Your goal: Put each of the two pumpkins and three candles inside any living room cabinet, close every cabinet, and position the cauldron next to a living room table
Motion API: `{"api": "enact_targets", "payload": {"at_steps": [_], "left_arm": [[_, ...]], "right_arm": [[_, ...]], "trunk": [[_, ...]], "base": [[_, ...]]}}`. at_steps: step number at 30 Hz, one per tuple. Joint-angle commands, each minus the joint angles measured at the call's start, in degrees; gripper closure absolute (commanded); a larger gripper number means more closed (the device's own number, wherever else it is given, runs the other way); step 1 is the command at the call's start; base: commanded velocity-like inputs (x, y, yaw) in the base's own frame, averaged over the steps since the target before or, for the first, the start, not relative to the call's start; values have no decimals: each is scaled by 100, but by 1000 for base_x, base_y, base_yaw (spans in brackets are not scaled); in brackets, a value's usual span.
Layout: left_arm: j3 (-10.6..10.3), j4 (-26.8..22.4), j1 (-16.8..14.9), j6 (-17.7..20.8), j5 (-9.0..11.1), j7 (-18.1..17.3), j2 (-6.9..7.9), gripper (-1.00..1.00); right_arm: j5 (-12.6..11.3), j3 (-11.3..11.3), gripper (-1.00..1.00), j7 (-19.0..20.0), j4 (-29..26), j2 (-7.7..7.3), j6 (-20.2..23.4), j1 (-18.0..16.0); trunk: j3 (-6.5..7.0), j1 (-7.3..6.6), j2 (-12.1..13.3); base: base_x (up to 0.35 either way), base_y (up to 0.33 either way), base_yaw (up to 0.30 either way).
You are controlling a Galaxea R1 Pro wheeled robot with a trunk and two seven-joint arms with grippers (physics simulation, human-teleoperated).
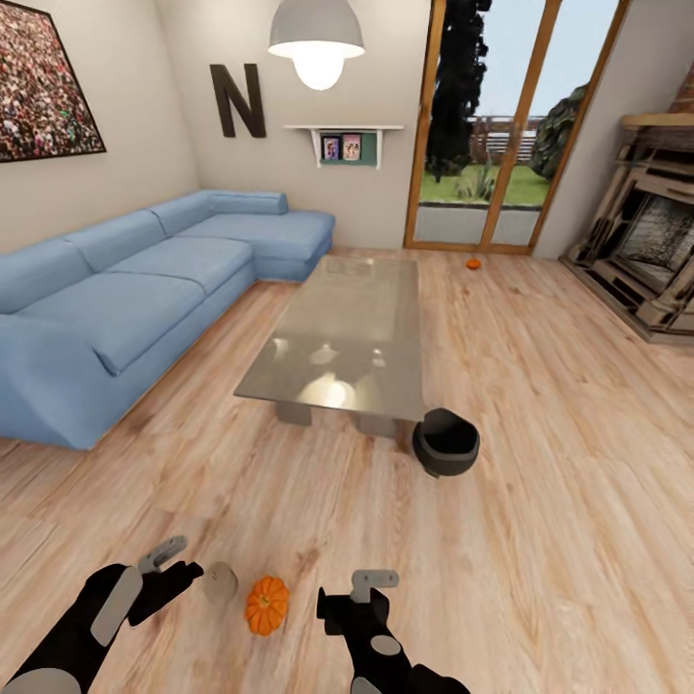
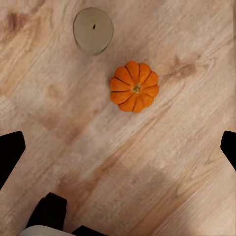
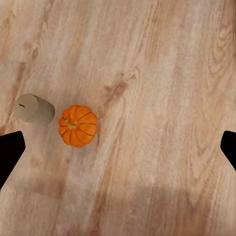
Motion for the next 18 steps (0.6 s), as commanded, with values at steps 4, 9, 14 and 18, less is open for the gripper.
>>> {"api": "enact_targets", "payload": {"at_steps": [4,9,14,18], "left_arm": [[5,-8,0,23,62,42,1,-100],[2,-8,0,23,62,45,1,-100],[-2,-8,0,23,55,42,1,-100],[-3,-8,0,23,47,46,-5,-100]], "right_arm": [[-2,24,-100,-41,19,9,20,-9],[-8,18,-100,-35,40,7,19,-9],[-12,9,-100,-33,71,8,19,-9],[-13,1,-100,-36,75,7,19,-9]], "trunk": [[-5,0,-3],[-5,0,-3],[-4,0,-3],[3,0,-3]], "base": [[14,326,-239],[2,323,-54],[34,222,-36],[61,135,-189]]}}
